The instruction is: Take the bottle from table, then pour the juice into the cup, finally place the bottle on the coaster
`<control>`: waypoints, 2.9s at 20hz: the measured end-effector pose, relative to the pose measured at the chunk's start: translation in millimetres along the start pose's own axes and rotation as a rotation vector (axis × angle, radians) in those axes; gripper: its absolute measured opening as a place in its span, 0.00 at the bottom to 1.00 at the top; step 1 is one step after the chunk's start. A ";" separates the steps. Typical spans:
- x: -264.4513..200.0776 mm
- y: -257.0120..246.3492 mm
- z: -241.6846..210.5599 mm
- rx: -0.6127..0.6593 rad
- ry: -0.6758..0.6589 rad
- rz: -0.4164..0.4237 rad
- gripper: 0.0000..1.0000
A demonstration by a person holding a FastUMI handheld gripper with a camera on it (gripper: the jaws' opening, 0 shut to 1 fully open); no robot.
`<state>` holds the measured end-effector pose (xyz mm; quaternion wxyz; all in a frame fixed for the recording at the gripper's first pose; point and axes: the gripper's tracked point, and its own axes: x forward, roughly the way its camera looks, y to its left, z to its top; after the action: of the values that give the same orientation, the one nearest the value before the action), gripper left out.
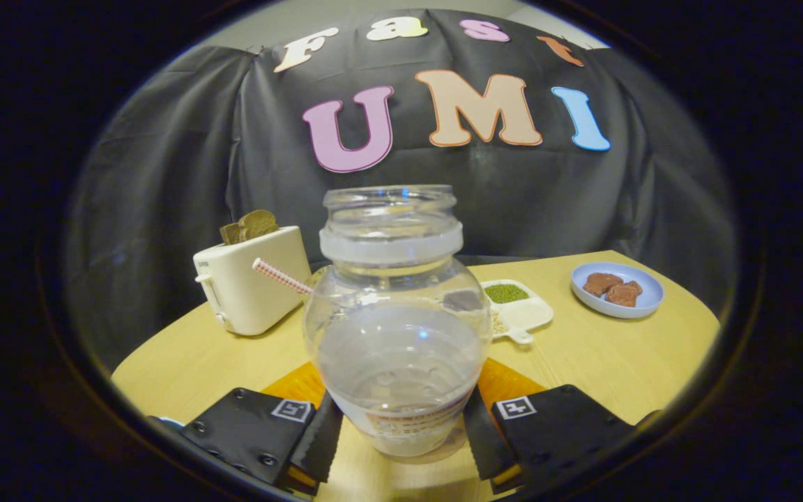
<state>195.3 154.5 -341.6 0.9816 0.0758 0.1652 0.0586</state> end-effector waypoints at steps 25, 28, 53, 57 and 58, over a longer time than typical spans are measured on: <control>-49.1 12.9 36.3 -0.048 -0.103 0.016 1.00; -68.9 15.7 39.8 -0.101 -0.114 0.000 1.00; -289.0 -24.8 126.4 -0.146 -0.249 -0.227 1.00; -307.7 -32.1 133.2 -0.092 -0.267 -0.250 1.00; -310.9 -37.6 133.2 -0.091 -0.264 -0.261 1.00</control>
<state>-48.7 56.8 -125.5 0.9964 0.0161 0.0406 -0.0721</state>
